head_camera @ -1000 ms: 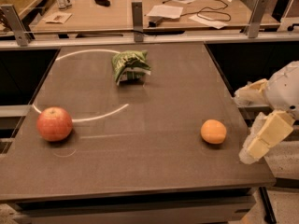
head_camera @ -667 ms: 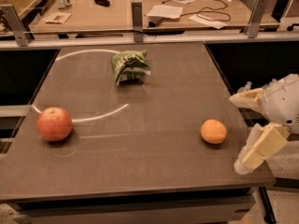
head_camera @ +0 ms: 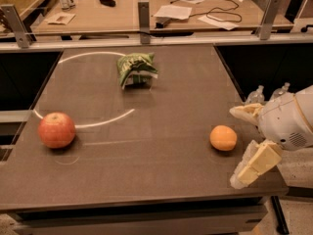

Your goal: Pick orange

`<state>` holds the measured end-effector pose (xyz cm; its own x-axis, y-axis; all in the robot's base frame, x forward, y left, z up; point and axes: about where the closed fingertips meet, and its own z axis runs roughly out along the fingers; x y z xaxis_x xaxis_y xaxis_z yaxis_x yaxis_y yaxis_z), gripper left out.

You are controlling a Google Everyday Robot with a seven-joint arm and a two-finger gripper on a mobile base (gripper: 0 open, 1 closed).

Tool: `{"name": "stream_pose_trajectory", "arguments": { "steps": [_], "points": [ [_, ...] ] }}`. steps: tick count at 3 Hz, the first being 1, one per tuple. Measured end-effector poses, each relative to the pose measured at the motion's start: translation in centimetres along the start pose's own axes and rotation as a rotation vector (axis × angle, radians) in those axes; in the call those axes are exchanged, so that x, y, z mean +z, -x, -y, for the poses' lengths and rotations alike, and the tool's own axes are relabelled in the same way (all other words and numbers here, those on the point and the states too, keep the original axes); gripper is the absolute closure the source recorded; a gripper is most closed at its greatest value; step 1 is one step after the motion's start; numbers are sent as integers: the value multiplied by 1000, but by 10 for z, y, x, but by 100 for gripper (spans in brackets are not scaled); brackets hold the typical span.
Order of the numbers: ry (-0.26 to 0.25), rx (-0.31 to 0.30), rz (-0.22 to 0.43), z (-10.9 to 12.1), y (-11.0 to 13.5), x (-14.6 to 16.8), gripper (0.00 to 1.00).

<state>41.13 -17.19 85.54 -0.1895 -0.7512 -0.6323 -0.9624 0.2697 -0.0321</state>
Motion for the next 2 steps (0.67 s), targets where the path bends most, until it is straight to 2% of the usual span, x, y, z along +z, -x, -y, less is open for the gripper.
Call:
{"name": "stream_pose_trajectory", "arguments": {
  "steps": [1, 2],
  "points": [
    [-14, 11, 11, 16, -12, 7, 0],
    [-2, 15, 44, 27, -22, 11, 0]
  ]
}}
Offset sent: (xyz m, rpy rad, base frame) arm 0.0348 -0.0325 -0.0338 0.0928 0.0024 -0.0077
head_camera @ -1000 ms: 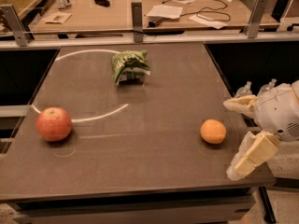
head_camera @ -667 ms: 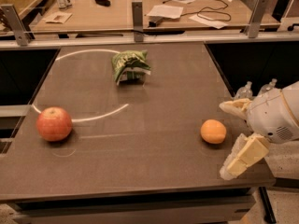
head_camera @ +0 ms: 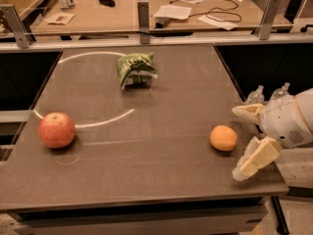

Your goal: Pick orange

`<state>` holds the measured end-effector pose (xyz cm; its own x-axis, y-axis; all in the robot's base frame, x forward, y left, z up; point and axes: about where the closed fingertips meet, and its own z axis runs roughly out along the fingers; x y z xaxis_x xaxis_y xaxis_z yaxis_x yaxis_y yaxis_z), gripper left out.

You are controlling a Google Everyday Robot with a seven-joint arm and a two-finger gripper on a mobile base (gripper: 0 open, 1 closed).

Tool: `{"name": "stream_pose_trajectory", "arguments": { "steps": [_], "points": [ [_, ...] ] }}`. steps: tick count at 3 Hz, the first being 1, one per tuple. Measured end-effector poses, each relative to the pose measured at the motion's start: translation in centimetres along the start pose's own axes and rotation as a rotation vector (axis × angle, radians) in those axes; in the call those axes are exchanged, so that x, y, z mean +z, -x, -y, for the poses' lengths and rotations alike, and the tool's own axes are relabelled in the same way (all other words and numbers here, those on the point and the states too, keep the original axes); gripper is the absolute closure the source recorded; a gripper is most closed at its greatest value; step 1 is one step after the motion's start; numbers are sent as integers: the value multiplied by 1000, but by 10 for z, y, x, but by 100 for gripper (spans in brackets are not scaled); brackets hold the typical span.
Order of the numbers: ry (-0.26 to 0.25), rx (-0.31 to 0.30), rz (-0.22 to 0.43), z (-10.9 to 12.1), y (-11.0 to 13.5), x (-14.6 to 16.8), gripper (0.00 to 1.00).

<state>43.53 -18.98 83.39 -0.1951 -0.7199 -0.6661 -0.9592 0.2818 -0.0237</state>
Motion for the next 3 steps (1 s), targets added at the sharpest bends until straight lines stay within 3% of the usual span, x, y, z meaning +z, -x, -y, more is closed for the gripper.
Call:
{"name": "stream_pose_trajectory", "arguments": {
  "steps": [2, 3],
  "points": [
    [70, -34, 47, -4, 20, 5, 0],
    [110, -37, 46, -11, 22, 11, 18]
  ]
}}
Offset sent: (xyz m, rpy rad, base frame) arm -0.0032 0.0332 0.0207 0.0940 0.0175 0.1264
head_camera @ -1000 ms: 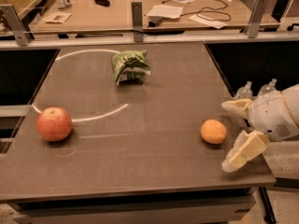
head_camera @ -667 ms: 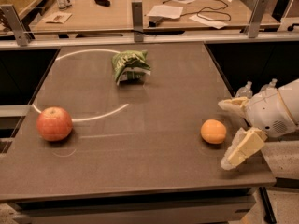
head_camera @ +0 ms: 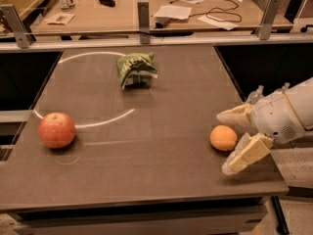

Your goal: Pick orange

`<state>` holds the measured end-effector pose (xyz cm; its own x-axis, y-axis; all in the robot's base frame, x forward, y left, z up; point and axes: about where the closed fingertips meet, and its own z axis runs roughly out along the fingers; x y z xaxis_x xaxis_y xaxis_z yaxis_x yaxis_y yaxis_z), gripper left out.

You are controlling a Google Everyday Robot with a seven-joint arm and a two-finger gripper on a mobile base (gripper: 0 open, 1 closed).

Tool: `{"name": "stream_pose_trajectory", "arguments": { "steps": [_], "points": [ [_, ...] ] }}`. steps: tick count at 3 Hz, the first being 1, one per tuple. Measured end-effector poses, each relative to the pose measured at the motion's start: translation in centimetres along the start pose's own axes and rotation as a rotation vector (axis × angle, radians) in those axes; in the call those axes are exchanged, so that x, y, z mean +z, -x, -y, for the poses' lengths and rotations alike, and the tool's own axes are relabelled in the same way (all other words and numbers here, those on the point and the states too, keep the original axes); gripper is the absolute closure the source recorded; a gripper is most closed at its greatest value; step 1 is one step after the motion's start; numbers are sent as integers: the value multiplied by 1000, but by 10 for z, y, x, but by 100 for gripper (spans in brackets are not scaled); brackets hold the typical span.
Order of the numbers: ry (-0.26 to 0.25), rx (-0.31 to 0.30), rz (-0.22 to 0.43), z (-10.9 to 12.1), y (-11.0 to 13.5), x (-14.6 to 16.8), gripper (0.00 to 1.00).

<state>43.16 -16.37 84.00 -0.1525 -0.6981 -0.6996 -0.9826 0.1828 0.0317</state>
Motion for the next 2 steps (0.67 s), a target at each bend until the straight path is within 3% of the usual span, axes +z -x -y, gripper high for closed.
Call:
{"name": "stream_pose_trajectory", "arguments": {
  "steps": [2],
  "points": [
    [39, 34, 19, -11, -22, 4, 65]
  ]
}}
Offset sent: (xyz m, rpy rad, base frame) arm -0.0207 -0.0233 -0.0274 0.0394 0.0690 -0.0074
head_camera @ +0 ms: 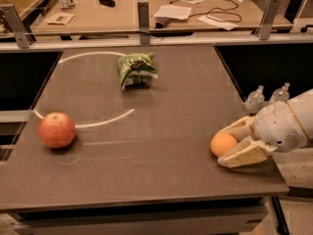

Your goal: Pick orange

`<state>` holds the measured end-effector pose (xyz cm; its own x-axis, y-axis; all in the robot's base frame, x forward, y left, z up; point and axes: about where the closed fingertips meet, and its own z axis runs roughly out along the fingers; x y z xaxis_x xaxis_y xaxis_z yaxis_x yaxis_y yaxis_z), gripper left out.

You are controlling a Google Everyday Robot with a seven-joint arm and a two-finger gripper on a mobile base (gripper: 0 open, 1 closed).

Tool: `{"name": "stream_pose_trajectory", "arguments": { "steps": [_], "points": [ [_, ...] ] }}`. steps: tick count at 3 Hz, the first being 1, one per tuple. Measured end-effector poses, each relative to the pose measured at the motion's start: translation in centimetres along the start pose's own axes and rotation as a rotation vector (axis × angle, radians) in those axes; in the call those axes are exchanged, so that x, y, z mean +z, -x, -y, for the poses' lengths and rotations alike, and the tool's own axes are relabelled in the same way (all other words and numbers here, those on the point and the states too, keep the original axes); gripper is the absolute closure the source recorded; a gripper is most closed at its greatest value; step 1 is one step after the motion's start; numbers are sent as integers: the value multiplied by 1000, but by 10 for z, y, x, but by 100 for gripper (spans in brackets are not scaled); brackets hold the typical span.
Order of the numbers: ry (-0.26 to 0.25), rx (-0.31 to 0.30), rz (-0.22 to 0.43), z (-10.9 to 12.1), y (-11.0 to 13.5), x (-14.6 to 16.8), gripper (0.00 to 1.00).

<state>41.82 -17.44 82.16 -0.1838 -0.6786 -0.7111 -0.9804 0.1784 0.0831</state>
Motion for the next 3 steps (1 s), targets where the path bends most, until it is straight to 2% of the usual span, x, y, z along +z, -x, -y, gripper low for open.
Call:
{"name": "stream_pose_trajectory", "arguments": {
  "steps": [1, 2, 3],
  "points": [
    [-1, 32, 7, -5, -4, -9, 88],
    [-55, 57, 57, -6, 13, -40, 100],
    [-121, 52, 165, -6, 40, -76, 100]
  ]
}}
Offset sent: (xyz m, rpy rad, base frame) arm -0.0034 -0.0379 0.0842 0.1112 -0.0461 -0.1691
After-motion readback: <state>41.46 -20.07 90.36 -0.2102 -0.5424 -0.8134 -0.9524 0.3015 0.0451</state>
